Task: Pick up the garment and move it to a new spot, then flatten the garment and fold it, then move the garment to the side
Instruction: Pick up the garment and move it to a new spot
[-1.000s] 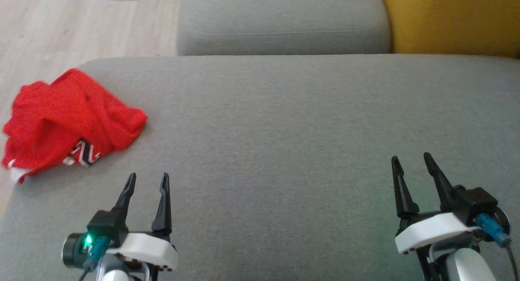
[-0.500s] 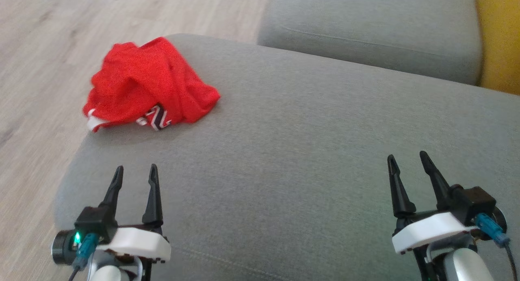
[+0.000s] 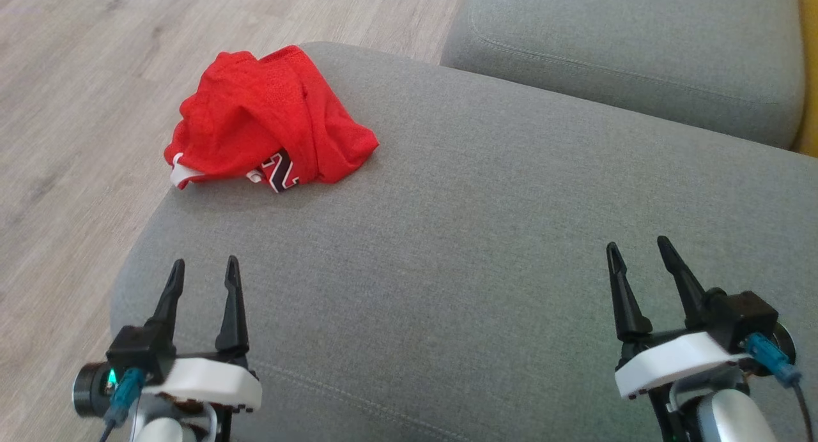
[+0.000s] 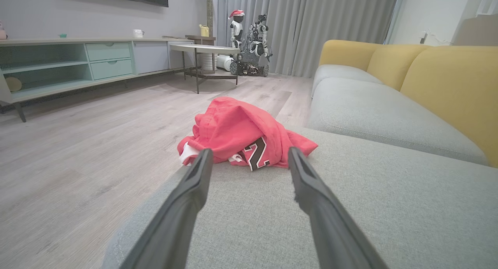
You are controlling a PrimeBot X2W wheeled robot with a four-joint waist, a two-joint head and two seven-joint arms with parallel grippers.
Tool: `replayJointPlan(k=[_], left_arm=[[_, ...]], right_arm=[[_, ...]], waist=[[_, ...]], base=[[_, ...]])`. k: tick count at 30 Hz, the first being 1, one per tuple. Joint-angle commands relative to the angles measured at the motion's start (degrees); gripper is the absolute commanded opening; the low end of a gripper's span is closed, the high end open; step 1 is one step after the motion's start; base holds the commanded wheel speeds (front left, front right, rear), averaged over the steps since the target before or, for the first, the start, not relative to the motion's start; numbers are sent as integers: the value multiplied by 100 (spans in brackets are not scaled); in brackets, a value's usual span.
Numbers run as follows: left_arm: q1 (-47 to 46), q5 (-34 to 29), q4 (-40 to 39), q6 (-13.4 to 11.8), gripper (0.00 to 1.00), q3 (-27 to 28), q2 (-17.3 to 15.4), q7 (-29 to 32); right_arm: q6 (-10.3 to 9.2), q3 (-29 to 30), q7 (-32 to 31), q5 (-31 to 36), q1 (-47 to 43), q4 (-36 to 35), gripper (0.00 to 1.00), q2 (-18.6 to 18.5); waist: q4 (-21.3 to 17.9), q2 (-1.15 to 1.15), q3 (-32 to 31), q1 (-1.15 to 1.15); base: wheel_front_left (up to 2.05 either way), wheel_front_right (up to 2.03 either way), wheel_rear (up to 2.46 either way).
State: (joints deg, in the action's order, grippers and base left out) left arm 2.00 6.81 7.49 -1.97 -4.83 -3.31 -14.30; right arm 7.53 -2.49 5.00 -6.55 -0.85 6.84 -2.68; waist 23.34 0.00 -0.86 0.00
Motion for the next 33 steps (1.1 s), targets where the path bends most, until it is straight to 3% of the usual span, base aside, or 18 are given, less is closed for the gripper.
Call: replayJointPlan(k=[1, 9, 19, 26, 33], left_arm=[[-230, 1, -214, 3, 100, 200, 8, -70], [-465, 70, -266, -23, 100, 309, 24, -70], [-1721, 361, 15, -78, 100, 584, 39, -70], [-3134, 537, 1157, 70, 100, 1012, 17, -70], [-4407, 779, 3336, 158, 100, 1409, -193, -70]], right_arm=[[-4, -101, 6, -2, 87, -236, 100, -25], [-4, -169, -132, 32, 204, -402, 100, -57], [-4, -166, -532, 55, 658, -983, 100, -531], [-4, -118, -685, 22, 903, -1318, 100, -785], [-4, -253, -672, -32, 1153, -1315, 100, -871]], waist=[[5, 0, 7, 0], [-114, 0, 393, 0], [-581, 0, 1627, 0], [-802, 0, 2346, 0], [-959, 0, 2686, 0]], base=[[0, 0, 0], [0, 0, 0], [0, 0, 0], [0, 0, 0], [0, 0, 0]])
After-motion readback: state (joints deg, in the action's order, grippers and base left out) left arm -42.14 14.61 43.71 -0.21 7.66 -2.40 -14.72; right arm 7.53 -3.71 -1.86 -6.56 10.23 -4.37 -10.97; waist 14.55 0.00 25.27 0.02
